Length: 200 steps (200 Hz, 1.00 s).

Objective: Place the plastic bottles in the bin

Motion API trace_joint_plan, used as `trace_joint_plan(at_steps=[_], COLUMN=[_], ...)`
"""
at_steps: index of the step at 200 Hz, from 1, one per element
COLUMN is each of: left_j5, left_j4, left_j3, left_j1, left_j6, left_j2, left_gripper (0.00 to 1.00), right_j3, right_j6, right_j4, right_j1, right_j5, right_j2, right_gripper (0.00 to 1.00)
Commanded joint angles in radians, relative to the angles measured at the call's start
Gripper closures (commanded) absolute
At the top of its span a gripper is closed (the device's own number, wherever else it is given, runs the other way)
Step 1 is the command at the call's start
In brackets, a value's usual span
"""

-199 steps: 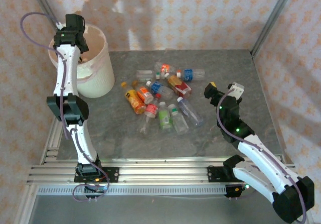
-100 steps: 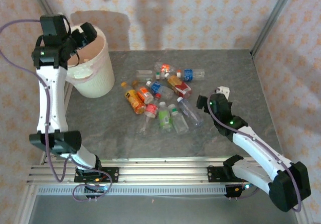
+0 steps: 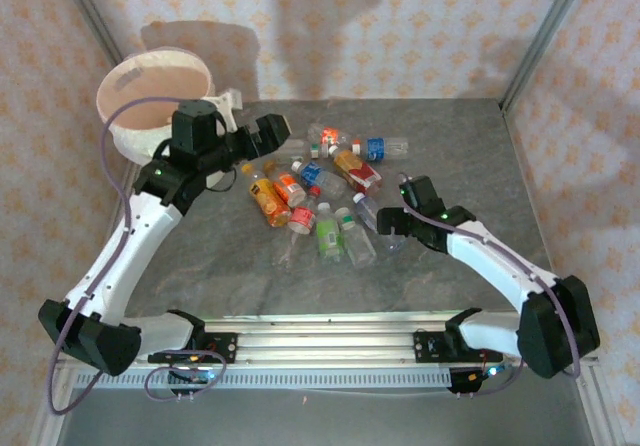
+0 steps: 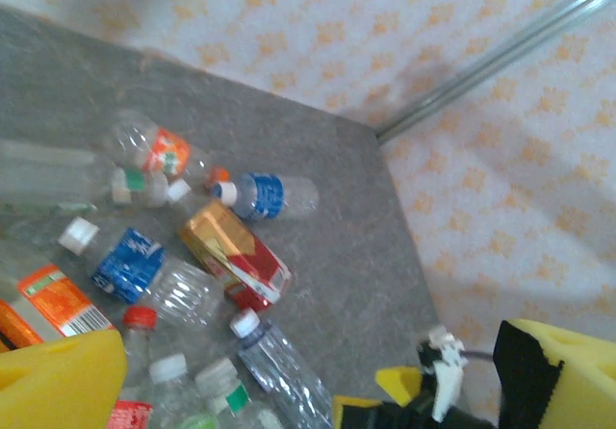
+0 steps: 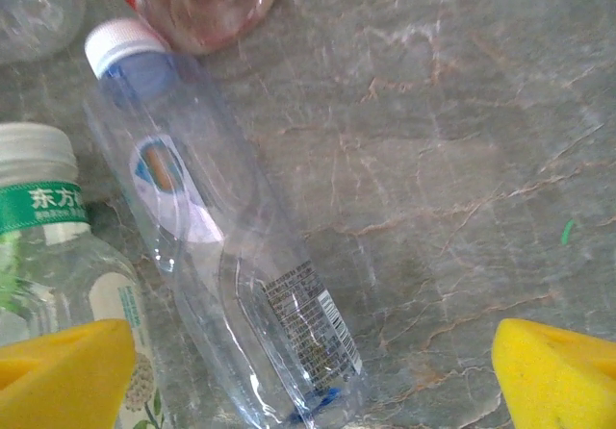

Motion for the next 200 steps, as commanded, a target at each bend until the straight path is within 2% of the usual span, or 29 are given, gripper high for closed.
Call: trace_joint_plan(at_steps=[1, 21, 73, 111, 150, 167, 180, 200], left_j5=[-0.016, -0.051, -0.159, -0.202, -0.184, -0.176, -0.178, -0.176], left_j4=[0.088, 0.103, 0.164, 0.174, 0.110, 0.107, 0.121, 0.123], left_j3=[-0.032, -0.090, -0.236, -0.285, -0.256, -0.247, -0.251, -0.250], left_j1=[-0.040, -0.075, -0.087, -0.089, -0.088, -0.089, -0.088, -0.089], left_j6=[0.002, 0.014, -0.054, -0.088, -0.056, -0.064, -0.076, -0.082], left_j2=[-0.026, -0.044, -0.054, -0.074, -0.040, -0.028, -0.025, -0.011], left_gripper=[0.00, 0.00, 0.00, 0.00, 0.00, 0.00, 0.00, 0.00], right_j3=[0.023, 0.035, 0.105, 0.173, 0.202, 0.211, 0.219, 0.212], right_j6=[-0.025, -0.047, -0.043, -0.017, 0.057, 0.056, 0.046, 0.063], right_j4=[-0.032, -0.031, -0.079, -0.118, -0.109, -0.110, -0.112, -0.125], right_j1=[-0.002, -0.003, -0.002, -0.002, -0.003, -0.003, -0.002, -0.001], right_j5=[-0.019, 0.017, -0.013, -0.015, -0.001, -0.036, -0.057, -0.026], right_j2=[0.024, 0.053, 0.184, 0.310, 0.404, 0.436, 0.447, 0.434], right_gripper=[0.07, 0.13, 0.14, 0.18, 0.21, 0.22, 0.24, 0.28])
